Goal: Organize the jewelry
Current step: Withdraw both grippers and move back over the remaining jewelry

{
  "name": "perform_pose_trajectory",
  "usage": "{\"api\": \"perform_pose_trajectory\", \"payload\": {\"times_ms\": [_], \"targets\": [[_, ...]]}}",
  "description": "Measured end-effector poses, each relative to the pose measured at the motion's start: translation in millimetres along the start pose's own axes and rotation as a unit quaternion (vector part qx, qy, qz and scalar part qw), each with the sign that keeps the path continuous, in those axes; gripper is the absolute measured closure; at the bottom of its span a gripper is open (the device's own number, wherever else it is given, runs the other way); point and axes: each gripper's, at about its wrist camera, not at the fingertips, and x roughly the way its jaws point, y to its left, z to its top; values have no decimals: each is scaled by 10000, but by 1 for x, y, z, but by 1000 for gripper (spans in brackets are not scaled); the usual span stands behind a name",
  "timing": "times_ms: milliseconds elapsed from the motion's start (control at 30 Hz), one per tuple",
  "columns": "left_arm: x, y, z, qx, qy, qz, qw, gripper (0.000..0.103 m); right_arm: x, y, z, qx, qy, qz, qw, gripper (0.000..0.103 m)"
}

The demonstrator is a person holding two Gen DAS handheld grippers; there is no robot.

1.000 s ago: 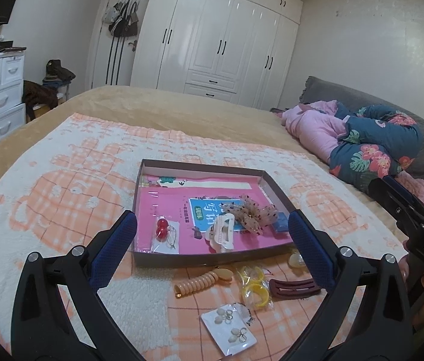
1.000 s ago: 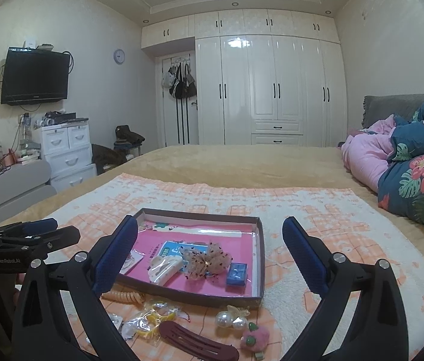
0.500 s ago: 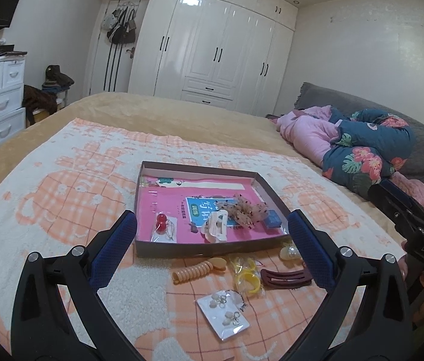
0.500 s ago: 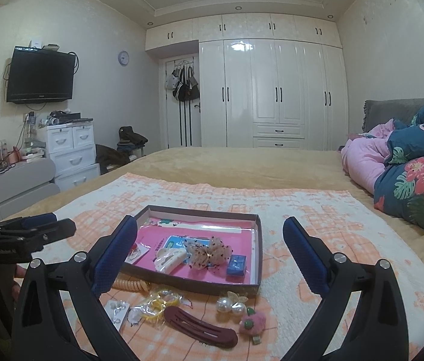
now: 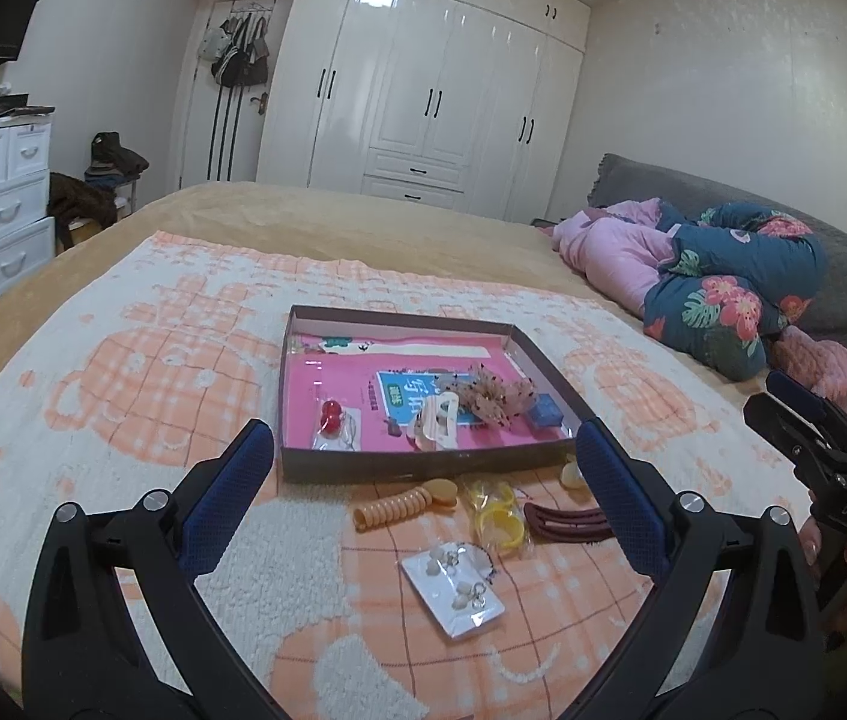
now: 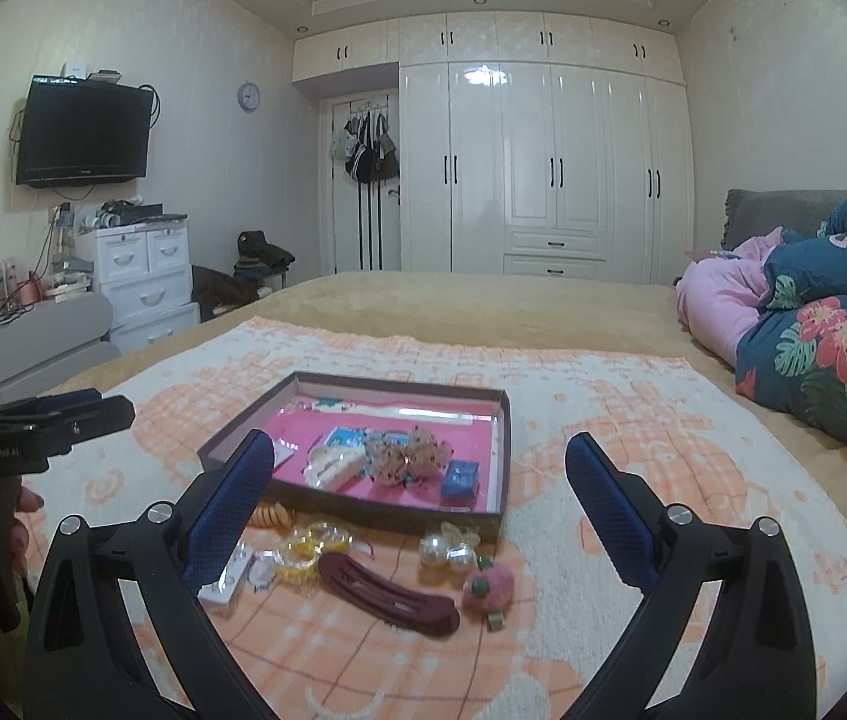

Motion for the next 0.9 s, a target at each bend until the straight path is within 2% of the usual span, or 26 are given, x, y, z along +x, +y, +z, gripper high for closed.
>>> {"api": "perform_pose_trajectory", "payload": {"times_ms": [533, 900], "targets": [[9, -4, -22, 119, 363, -51, 9993, 11, -3, -2, -28, 56, 356, -51, 9993, 8], [32, -17, -41, 299, 868, -282, 9954, 11, 6, -15, -43, 115, 632, -262, 9976, 8]]}}
